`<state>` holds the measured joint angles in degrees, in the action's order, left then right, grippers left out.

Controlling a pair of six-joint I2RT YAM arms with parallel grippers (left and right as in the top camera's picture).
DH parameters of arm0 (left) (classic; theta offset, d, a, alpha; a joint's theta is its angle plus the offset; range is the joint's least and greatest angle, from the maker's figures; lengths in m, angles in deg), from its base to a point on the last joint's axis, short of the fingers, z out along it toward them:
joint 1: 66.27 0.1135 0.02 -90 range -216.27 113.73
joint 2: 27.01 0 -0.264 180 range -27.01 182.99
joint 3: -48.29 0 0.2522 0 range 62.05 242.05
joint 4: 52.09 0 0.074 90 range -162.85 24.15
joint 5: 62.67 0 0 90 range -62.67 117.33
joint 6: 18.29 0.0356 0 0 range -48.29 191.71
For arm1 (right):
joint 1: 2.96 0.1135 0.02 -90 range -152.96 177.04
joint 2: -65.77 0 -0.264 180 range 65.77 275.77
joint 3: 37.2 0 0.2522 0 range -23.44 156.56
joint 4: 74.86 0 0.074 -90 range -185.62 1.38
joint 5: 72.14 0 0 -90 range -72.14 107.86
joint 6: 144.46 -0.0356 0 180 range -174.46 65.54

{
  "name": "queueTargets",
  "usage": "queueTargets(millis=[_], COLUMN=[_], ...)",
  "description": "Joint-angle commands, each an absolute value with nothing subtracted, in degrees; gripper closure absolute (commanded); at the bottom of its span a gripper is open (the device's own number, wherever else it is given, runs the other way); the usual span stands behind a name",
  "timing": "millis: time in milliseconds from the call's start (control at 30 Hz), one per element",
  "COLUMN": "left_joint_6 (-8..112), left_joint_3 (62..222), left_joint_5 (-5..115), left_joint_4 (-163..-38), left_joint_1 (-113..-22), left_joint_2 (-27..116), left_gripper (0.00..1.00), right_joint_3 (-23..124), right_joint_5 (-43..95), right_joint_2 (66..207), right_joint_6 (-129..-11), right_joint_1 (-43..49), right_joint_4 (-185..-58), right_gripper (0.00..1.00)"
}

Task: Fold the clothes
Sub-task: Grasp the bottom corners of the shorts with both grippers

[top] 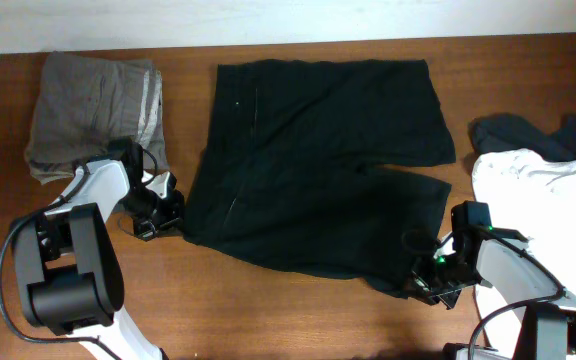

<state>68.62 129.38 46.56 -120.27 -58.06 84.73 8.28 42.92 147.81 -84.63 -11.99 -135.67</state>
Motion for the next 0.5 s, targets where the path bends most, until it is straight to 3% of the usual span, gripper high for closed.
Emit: queueTargets(millis=[0, 33, 67, 233, 467], left_joint_6=[68.08, 68.08, 68.08, 68.53, 68.51], left_joint_3=[128.58, 128.58, 128.58, 128.58, 128.58], left_joint_5=[46.64, 46.64, 46.64, 46.62, 46.62], left_joint_4=[-119.46, -119.48, -119.46, -119.44, -119.46], left_joint_1=[-57.78, -57.69, -57.62, -57.58, -57.58], left_joint_2=[84.93, 84.93, 84.93, 84.93, 84.93], left_gripper=[0.98, 0.98, 0.98, 0.97, 0.97], right_joint_3=[8.04, 8.17, 8.17, 8.17, 8.83], right_joint_5=[41.21, 41.19, 41.19, 41.50, 41.23], right_joint_2=[148.51, 148.47, 148.47, 147.22, 134.33], right_joint_6=[-82.80, -82.80, -82.80, -82.31, -85.00], right_joint_1=[-11.97, -11.97, -11.97, -11.97, -11.97], right_joint_4=[-136.70, -136.89, -137.20, -141.55, -144.59], right_gripper=[0.78, 0.53, 0.43, 0.40, 0.39])
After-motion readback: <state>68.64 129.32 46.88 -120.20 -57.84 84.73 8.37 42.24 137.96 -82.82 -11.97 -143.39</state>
